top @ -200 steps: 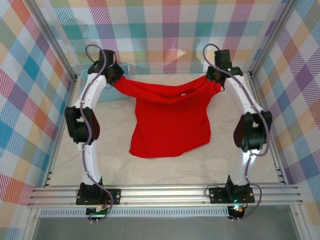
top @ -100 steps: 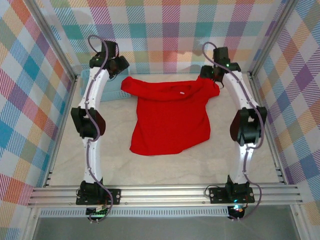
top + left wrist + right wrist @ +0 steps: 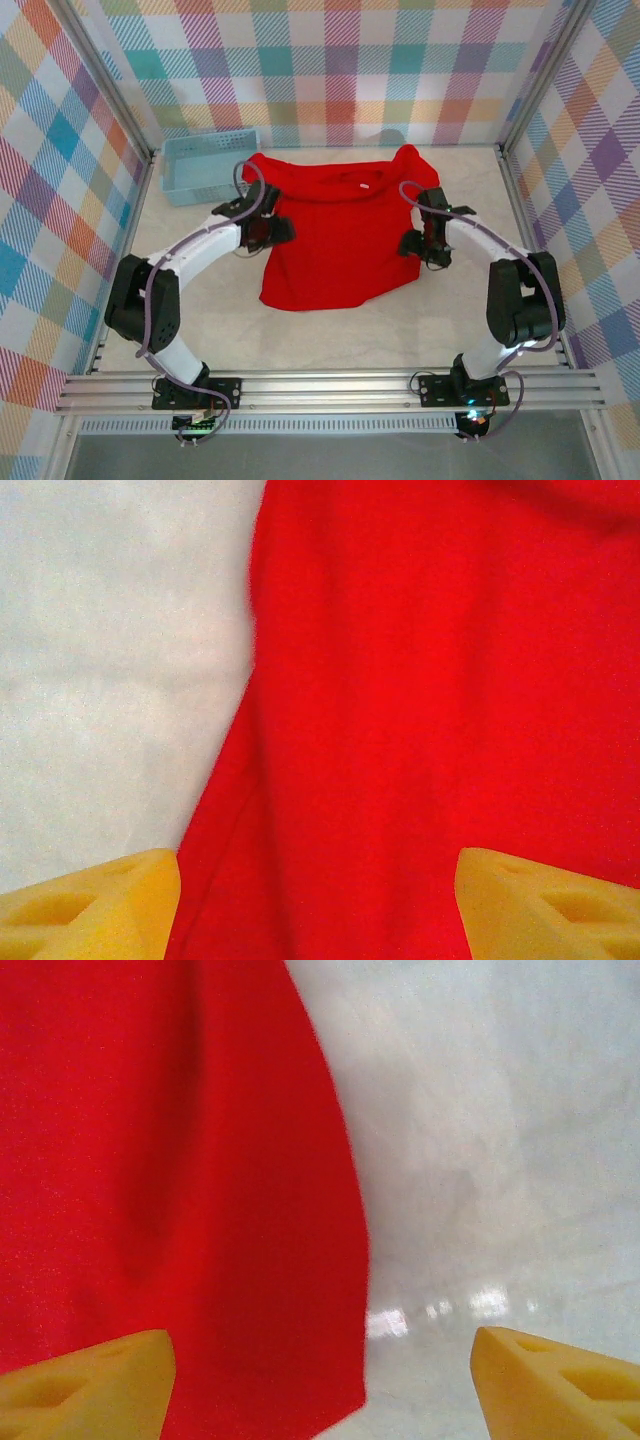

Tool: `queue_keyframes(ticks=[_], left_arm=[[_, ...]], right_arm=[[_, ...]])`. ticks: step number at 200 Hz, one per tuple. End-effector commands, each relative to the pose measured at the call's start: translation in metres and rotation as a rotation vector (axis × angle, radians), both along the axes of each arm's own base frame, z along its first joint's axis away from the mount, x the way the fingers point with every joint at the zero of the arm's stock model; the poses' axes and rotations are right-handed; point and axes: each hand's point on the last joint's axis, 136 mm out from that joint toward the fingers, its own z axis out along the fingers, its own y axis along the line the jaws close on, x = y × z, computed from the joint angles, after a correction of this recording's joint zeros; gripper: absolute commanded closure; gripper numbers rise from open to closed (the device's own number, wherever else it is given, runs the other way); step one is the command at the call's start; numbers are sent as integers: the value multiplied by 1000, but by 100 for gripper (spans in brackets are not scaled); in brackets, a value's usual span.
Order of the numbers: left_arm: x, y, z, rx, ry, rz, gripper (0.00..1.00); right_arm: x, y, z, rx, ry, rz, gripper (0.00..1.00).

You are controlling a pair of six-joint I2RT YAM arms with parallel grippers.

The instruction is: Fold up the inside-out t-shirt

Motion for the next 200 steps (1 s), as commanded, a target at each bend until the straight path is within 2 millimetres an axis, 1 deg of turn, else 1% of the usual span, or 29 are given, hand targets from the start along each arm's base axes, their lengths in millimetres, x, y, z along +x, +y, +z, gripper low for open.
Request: queue_keyframes(ticks=[1,13,31,49,63,66,76,87,100,104,107,114,121,133,149,153,170,180,188,200], left_arm=[[-11,1,-4,-23,-20,16,26],[-21,4,-19,-8,13,13,27],[-34,1,-40,-9,54,-5,30],[-44,-1,-55,-2,88,-19,38],[-48,-4,-62,-8,100,-25,45],[-48,-5,-63,-11,101,-28,46],[-50,-9,-68,-16,115,-36,50],[-51,-13,-71,-23,128,-46,59],[-51,-20,-70,-34,131,-62,71],[-51,-22,-69,-35,131,-65,74],[-52,-23,-69,-37,131,-69,77],[-52,-28,-64,-41,128,-81,85],[-53,-33,-58,-50,130,-91,92],[-56,-41,-43,-60,124,-109,100],[-63,-50,-16,-54,86,-137,100],[-65,-52,-6,-57,69,-142,100],[-76,-52,28,-69,-1,-146,100],[-83,-49,45,-90,-42,-136,100],[-87,-43,56,-109,-72,-118,100],[-90,-31,63,-101,-110,-81,100]], right_arm=[[-2,7,-9,70,1,-53,25],[-9,14,-18,111,27,-50,29],[-11,26,-24,184,29,-39,39],[-12,33,-24,210,21,-22,53],[-12,32,-23,202,21,-15,66],[-12,32,-23,201,18,-13,66],[-12,32,-22,197,19,-7,75],[-13,30,-20,188,19,-5,84],[-14,27,-13,167,8,3,96],[-15,26,-10,158,4,6,100],[-15,25,-8,148,-2,7,100],[-16,21,-2,125,-14,10,100],[-17,15,8,90,-35,8,100],[-19,2,26,30,-71,-6,100],[-24,-13,57,-38,-130,-20,100],[-27,-17,67,-51,-147,-24,100],[-38,-30,105,-100,-206,-34,100],[-45,-37,125,-120,-235,-36,100],[-51,-40,137,-132,-249,-36,100],[-54,-42,150,-142,-248,-18,100]])
